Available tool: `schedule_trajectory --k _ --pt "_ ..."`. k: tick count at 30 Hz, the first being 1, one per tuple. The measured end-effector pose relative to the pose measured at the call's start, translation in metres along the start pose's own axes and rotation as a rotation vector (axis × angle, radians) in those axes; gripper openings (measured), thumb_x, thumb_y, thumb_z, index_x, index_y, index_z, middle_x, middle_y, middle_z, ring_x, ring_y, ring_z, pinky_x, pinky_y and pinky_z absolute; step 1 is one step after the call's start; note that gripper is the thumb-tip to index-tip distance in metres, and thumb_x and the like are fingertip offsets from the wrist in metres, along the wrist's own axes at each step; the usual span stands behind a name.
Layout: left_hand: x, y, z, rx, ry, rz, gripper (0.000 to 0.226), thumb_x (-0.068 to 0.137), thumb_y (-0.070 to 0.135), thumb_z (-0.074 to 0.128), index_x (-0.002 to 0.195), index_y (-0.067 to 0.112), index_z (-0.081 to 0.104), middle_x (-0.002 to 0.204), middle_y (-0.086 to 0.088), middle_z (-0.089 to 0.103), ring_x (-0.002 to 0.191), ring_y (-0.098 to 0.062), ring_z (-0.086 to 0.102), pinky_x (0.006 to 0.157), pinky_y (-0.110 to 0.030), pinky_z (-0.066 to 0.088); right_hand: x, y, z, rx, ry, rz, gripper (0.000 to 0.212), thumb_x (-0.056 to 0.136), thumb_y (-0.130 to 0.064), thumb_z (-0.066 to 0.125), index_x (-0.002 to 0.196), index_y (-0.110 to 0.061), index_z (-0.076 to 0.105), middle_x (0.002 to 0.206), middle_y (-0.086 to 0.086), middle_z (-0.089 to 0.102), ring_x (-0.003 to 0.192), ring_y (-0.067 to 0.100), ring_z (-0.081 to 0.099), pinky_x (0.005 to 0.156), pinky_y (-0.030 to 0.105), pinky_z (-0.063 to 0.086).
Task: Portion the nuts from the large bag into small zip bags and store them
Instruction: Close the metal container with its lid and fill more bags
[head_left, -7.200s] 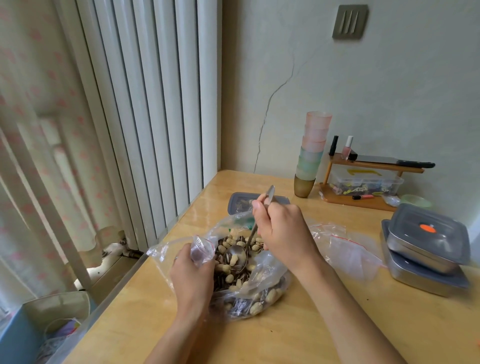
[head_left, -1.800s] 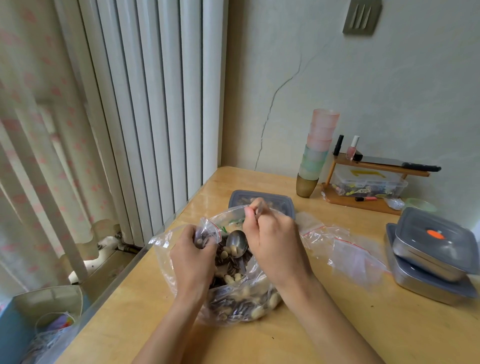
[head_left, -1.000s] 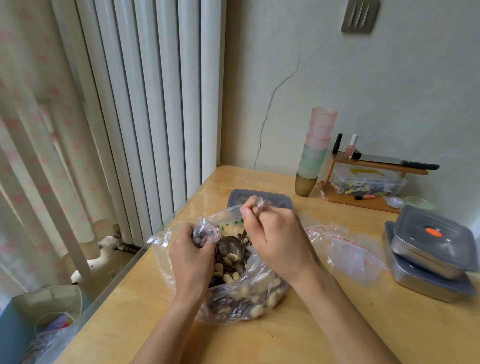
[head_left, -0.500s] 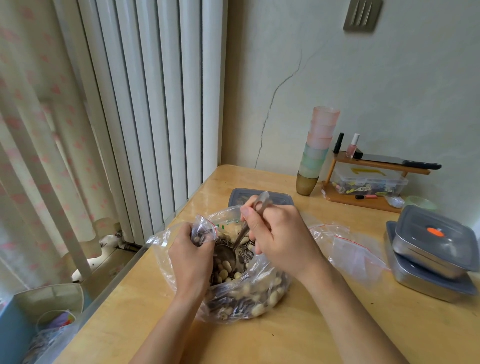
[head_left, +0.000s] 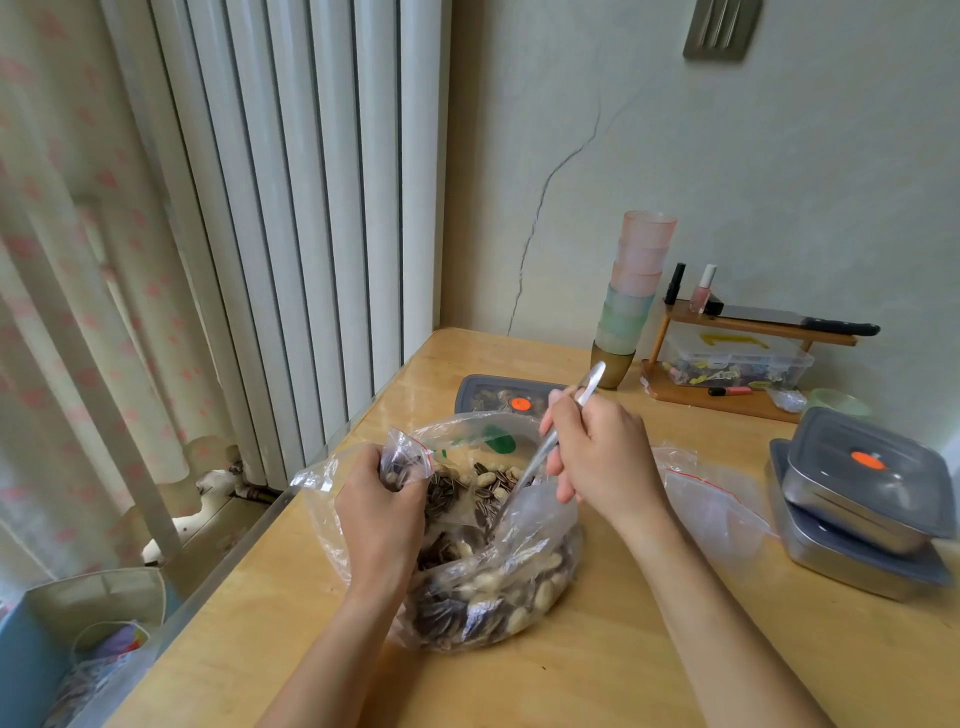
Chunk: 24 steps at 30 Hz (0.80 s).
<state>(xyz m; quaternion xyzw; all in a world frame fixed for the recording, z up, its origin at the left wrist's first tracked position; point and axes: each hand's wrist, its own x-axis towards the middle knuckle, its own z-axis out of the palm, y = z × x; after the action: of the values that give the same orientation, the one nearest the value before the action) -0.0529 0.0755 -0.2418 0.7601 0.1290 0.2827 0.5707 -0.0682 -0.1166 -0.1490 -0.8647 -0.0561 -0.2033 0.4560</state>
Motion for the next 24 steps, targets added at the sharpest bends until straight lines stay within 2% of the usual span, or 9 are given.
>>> schedule_trajectory --k 2,5,10,13,15,17,19,21,24 --pt "0.000 0.001 -0.001 -0.002 -0.003 0.001 0.021 0.087 0.016 0.074 0.076 0.011 0.057 0.065 -0.004 0.058 0.059 -0.017 0.043 0.053 -0.024 0.035 -0.002 -0.004 -0.003 0.024 -0.035 -0.118 0.041 0.110 -0.027 0.044 0.077 -0.011 0.063 0.054 0.010 0.063 0.038 0.023 0.060 0.046 0.028 0.050" --pt "-0.001 0.003 0.000 -0.009 -0.008 0.003 0.023 0.086 0.017 0.076 0.074 0.013 0.057 0.065 -0.001 0.057 0.060 -0.017 0.044 0.056 -0.032 0.038 -0.004 -0.009 -0.002 0.050 -0.115 -0.128 0.042 0.111 -0.029 0.044 0.079 -0.010 0.063 0.055 0.011 0.064 0.039 0.023 0.061 0.046 0.026 0.049" --pt "0.000 0.000 -0.001 0.008 -0.016 -0.002 0.029 0.086 0.017 0.075 0.071 0.012 0.051 0.062 0.002 0.050 0.059 -0.017 0.039 0.055 -0.033 0.032 0.002 0.005 0.000 0.108 -0.111 0.164 0.042 0.110 -0.031 0.042 0.084 -0.005 0.063 0.057 0.013 0.067 0.044 0.033 0.064 0.042 0.027 0.044" --pt "0.000 0.000 -0.001 0.030 -0.007 0.018 0.024 0.089 0.021 0.072 0.073 0.014 0.055 0.076 -0.003 0.057 0.075 -0.023 0.050 0.061 -0.034 0.040 0.008 0.014 -0.008 0.125 -0.032 0.275 0.043 0.110 -0.032 0.041 0.085 -0.005 0.065 0.057 0.009 0.067 0.046 0.030 0.064 0.043 0.026 0.043" --pt "-0.005 0.007 -0.004 0.065 0.004 0.068 0.018 0.092 0.021 0.070 0.079 0.014 0.059 0.086 -0.001 0.056 0.087 -0.003 0.050 0.072 -0.023 0.043 0.011 0.018 -0.016 0.132 0.035 0.311 0.043 0.110 -0.033 0.042 0.086 -0.006 0.066 0.056 0.007 0.066 0.045 0.027 0.062 0.044 0.028 0.042" --pt "-0.013 0.013 -0.006 0.120 -0.015 0.118 0.008 0.092 0.017 0.068 0.090 0.018 0.060 0.082 0.004 0.056 0.082 0.008 0.054 0.079 -0.021 0.042 0.013 0.019 -0.024 0.134 0.097 0.325 0.041 0.109 -0.033 0.042 0.087 -0.007 0.065 0.056 0.007 0.065 0.044 0.024 0.061 0.043 0.028 0.041" --pt "-0.018 0.011 -0.004 0.210 -0.068 0.196 0.016 0.090 0.019 0.069 0.093 0.028 0.055 0.085 0.007 0.058 0.074 -0.004 0.059 0.080 -0.037 0.035 0.015 0.019 -0.031 0.147 0.148 0.328 0.040 0.109 -0.031 0.043 0.087 -0.006 0.065 0.056 0.009 0.064 0.043 0.025 0.060 0.042 0.028 0.041" --pt "-0.019 0.007 -0.001 0.290 -0.138 0.306 0.021 0.087 0.017 0.070 0.091 0.028 0.053 0.094 0.009 0.050 0.074 -0.018 0.057 0.074 -0.038 0.030 0.016 0.018 -0.037 0.140 0.182 0.321 0.040 0.109 -0.030 0.042 0.087 -0.006 0.064 0.056 0.009 0.064 0.043 0.026 0.060 0.043 0.029 0.042" --pt "-0.015 0.004 0.004 0.310 -0.279 0.434 0.036 0.080 0.004 0.067 0.089 0.032 0.046 0.086 0.012 0.052 0.077 -0.017 0.051 0.070 -0.038 0.038 0.019 0.017 -0.047 0.113 0.228 0.311 0.040 0.108 -0.030 0.042 0.086 -0.006 0.064 0.055 0.008 0.063 0.042 0.027 0.059 0.043 0.030 0.041"
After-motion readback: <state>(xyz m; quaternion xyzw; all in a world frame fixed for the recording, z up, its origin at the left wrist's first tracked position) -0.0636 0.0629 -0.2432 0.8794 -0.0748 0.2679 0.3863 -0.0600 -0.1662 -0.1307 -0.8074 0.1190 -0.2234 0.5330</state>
